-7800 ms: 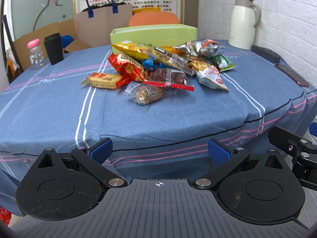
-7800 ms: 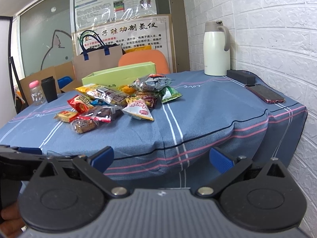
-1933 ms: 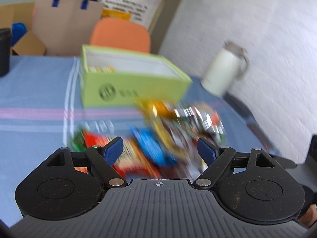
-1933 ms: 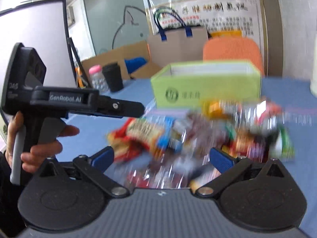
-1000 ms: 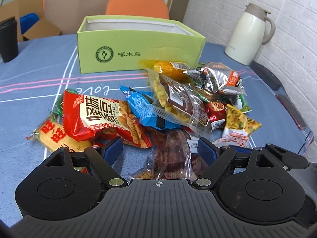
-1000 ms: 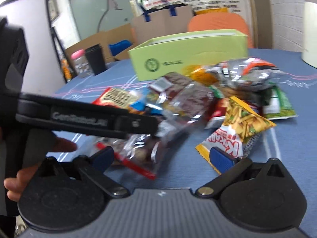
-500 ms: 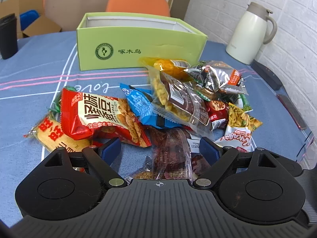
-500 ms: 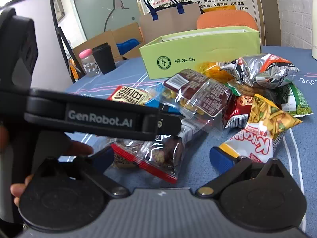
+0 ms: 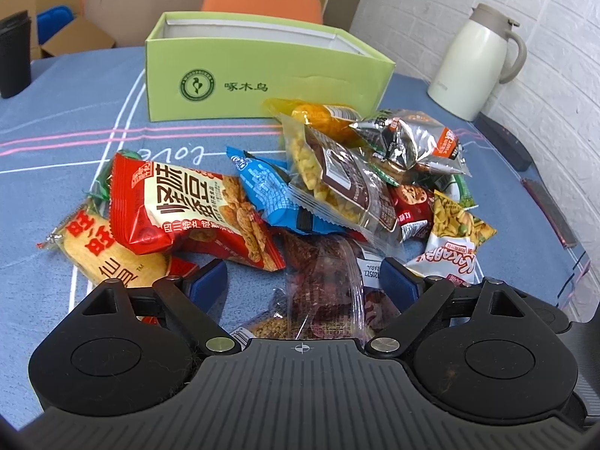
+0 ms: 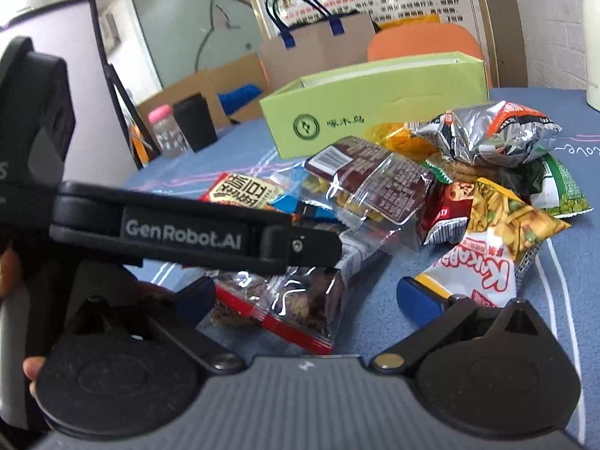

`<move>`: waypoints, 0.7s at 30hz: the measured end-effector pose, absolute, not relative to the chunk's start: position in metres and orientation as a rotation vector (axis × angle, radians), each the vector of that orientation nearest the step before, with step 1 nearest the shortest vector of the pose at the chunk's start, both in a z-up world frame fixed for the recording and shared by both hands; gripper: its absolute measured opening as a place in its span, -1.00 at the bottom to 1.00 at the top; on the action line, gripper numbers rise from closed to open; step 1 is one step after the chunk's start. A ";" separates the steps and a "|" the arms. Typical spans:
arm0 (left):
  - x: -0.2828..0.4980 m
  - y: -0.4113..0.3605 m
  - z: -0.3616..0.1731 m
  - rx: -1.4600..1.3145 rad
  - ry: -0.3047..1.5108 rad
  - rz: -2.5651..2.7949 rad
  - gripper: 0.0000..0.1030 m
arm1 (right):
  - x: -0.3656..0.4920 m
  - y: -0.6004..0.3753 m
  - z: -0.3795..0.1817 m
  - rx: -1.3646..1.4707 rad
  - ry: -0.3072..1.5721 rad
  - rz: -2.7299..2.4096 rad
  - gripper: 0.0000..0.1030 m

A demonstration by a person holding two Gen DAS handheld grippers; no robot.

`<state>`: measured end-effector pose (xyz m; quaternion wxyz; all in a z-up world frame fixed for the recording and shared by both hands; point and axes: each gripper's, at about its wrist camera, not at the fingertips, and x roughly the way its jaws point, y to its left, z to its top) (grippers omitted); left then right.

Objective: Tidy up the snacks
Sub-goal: 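Return the left tool to the pile and grasp the clear dried-date packet, then carry the dried-date packet into the green box and open the left tool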

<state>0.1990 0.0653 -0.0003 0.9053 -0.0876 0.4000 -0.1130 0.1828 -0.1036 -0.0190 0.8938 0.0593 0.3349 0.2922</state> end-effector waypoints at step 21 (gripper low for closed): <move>0.209 0.074 0.001 -0.207 0.863 -0.430 -0.44 | 0.195 -0.089 -0.019 0.043 0.688 0.699 0.90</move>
